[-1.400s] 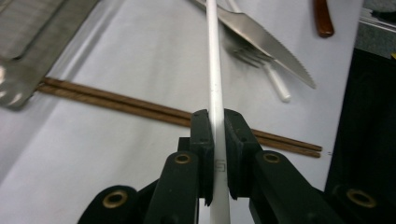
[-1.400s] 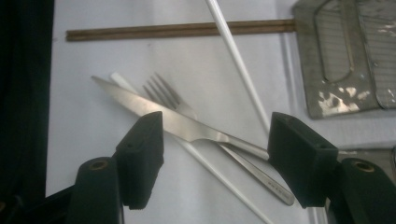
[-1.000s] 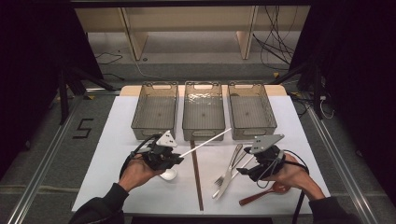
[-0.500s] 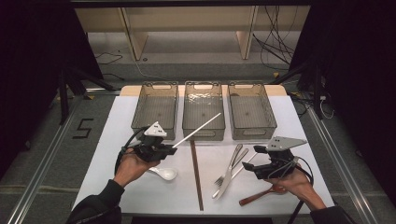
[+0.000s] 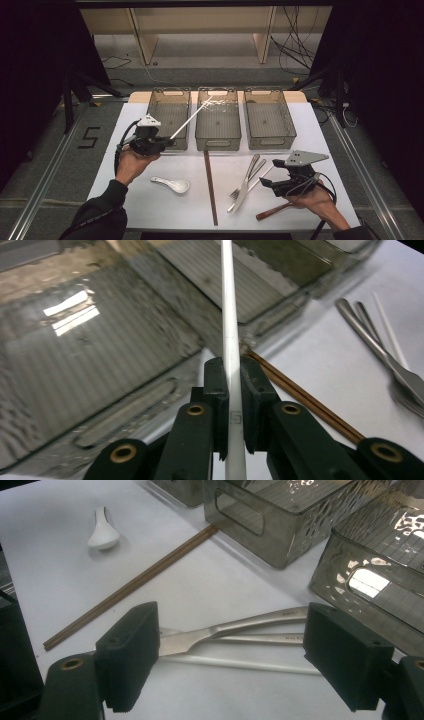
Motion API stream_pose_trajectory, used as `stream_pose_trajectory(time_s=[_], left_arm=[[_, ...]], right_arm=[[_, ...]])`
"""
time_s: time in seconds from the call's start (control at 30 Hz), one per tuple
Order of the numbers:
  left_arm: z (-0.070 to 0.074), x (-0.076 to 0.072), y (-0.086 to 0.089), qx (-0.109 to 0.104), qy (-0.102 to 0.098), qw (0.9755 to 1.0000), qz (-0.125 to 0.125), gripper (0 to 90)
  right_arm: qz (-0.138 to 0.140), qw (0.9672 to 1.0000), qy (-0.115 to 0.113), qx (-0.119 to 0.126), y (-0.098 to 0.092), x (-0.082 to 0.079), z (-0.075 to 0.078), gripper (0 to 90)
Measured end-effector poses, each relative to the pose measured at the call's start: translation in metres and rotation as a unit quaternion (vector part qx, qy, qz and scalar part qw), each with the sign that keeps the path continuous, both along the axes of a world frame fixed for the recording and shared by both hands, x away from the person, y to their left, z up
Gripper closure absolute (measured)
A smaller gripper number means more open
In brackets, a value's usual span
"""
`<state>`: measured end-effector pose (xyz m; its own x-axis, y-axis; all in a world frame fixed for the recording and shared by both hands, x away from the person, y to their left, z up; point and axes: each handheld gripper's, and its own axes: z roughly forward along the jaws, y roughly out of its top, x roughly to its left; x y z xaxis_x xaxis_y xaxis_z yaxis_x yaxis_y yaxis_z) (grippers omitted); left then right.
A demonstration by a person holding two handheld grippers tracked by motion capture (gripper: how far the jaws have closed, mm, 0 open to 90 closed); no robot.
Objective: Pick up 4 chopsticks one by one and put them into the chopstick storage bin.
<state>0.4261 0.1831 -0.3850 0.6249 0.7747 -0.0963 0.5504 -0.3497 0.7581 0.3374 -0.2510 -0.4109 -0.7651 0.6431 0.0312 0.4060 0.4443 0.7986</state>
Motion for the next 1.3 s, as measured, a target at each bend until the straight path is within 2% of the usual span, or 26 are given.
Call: stream_pose_trajectory(time_s=[0.1, 0.57, 0.6, 0.77, 0.8, 1.1, 1.3], left_arm=[[-0.001, 0.009, 0.007, -0.009, 0.001, 0.9998, 0.019, 82.9], [-0.003, 0.042, 0.019, 0.008, 0.014, 0.9975, 0.068, 82.9], [-0.004, 0.049, 0.022, 0.01, 0.019, 0.9966, 0.08, 82.9], [-0.007, 0.062, 0.027, 0.015, 0.03, 0.9949, 0.094, 82.9], [-0.009, 0.067, 0.028, 0.022, 0.038, 0.9942, 0.098, 82.9], [-0.017, 0.086, 0.033, 0.034, 0.065, 0.9899, 0.121, 82.8], [-0.021, 0.093, 0.036, 0.031, 0.078, 0.9876, 0.132, 82.7]], right_arm=[[-0.002, 1.0, 0.001, 0.002, -0.001, -0.001, 0.0, 23.6], [0.002, 1.0, -0.001, 0.001, 0.001, -0.004, 0.001, 23.9], [0.002, 1.0, -0.001, 0.0, 0.001, -0.004, 0.001, 23.9], [0.004, 1.0, 0.001, -0.001, 0.001, -0.004, 0.001, 23.7], [0.004, 1.0, 0.001, -0.002, 0.002, -0.004, 0.001, 23.7], [0.008, 1.0, 0.003, -0.004, 0.003, -0.003, 0.0, 23.7], [0.008, 1.0, 0.002, -0.005, 0.002, -0.002, 0.0, 23.9]])
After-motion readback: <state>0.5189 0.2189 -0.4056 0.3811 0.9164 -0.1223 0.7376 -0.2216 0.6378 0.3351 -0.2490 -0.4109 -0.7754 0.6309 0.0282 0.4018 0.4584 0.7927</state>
